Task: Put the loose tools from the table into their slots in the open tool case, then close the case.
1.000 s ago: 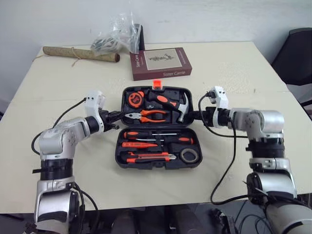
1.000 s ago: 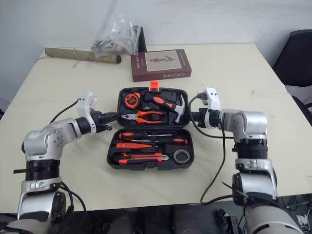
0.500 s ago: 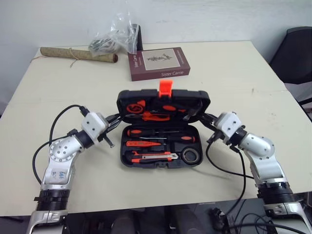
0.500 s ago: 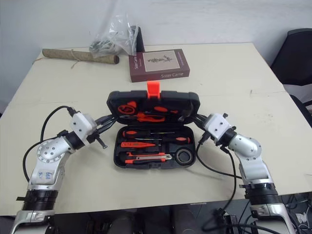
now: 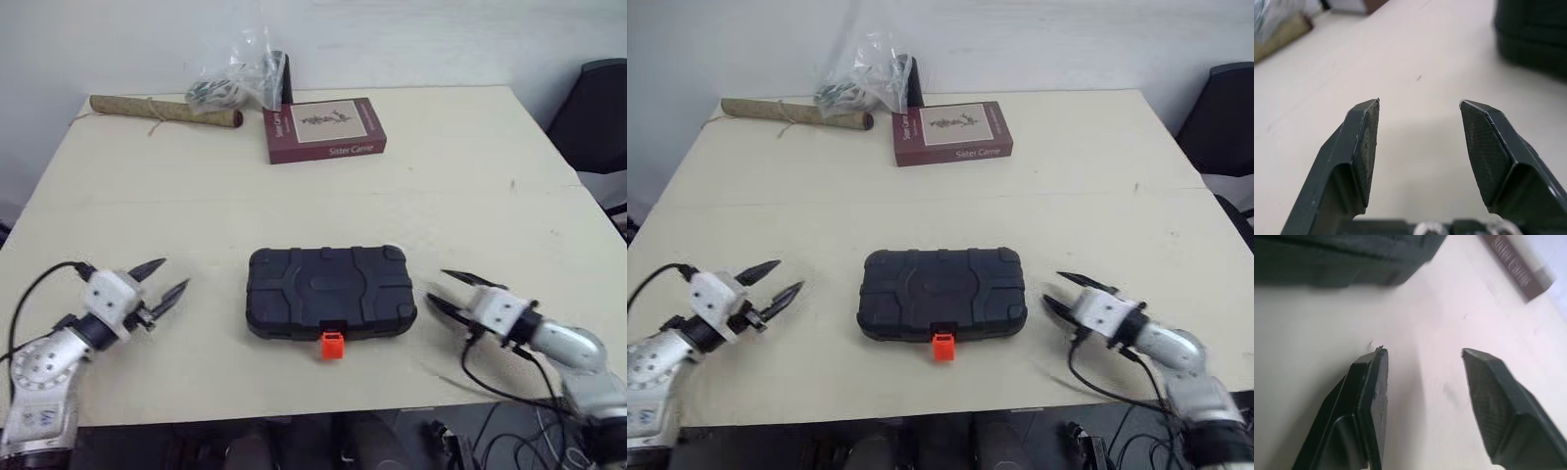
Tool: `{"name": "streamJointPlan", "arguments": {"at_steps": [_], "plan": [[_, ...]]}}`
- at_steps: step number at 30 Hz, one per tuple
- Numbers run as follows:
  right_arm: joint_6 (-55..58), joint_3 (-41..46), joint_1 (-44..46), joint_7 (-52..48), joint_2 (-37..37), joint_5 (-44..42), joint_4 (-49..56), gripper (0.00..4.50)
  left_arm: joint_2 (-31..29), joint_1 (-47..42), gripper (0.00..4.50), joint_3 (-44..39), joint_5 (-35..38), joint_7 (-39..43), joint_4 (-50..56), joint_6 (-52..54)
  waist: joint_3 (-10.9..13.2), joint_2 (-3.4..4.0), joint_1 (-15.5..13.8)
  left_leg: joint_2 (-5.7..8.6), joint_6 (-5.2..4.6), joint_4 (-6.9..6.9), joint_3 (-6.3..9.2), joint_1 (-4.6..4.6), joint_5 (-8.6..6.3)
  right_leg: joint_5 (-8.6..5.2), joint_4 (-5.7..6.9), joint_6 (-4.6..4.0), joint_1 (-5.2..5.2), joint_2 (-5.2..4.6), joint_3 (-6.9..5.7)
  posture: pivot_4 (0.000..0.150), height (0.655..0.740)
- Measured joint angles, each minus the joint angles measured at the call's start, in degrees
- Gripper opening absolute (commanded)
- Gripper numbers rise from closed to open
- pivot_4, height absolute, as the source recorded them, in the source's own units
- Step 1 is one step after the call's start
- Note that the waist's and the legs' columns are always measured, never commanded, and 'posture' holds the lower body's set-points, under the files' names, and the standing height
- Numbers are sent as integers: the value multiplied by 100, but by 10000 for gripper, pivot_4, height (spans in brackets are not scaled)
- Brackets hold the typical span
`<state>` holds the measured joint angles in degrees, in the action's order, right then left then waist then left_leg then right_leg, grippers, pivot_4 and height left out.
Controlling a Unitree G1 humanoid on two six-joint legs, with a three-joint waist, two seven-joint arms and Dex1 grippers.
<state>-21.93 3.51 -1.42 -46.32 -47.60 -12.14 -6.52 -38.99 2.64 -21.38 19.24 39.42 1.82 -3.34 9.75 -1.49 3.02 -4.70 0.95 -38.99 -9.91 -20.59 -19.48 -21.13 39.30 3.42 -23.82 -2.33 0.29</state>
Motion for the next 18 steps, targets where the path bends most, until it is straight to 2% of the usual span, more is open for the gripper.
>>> {"name": "streamJointPlan", "arguments": {"at_steps": [2,5,6,9,13,18], "plan": [[641,29,-319,-423,-248,-479,524,18214,-61,-416,19032,107,100,115,-10,270,1,1,-64,0,-4,8,10,47,-3,0,-26,0,61,2,-10,1500,7400],[1687,-30,-732,-777,-431,-1010,1431,2996,-25,-1413,5050,676,20,231,-221,660,-2,-2,-156,3,-6,10,26,64,-8,1,-44,1,103,3,-23,1500,7400],[1949,-127,-809,-828,-450,-1027,1669,0,30,-1764,579,896,-63,257,-381,766,-2,-2,-176,4,-6,10,27,69,-11,1,-53,1,110,4,-26,1500,7400],[2489,-454,-789,-868,-366,-963,2018,0,271,-2610,579,1532,-359,394,-952,1004,-3,-3,-170,5,-9,9,24,63,-15,2,-64,3,109,6,-26,1500,7400],[2826,-793,-321,-852,-219,-648,2052,0,692,-3483,579,2381,-809,637,-1943,1354,-5,-12,-104,-1,-8,3,5,70,-15,4,-60,6,103,23,-12,1500,7400],[2849,-1014,344,-811,77,-190,1733,0,821,-3938,579,2722,-1188,869,-2607,1405,-10,-28,-40,-26,14,4,-5,101,-19,4,-55,4,120,53,8,1500,7400]]}}
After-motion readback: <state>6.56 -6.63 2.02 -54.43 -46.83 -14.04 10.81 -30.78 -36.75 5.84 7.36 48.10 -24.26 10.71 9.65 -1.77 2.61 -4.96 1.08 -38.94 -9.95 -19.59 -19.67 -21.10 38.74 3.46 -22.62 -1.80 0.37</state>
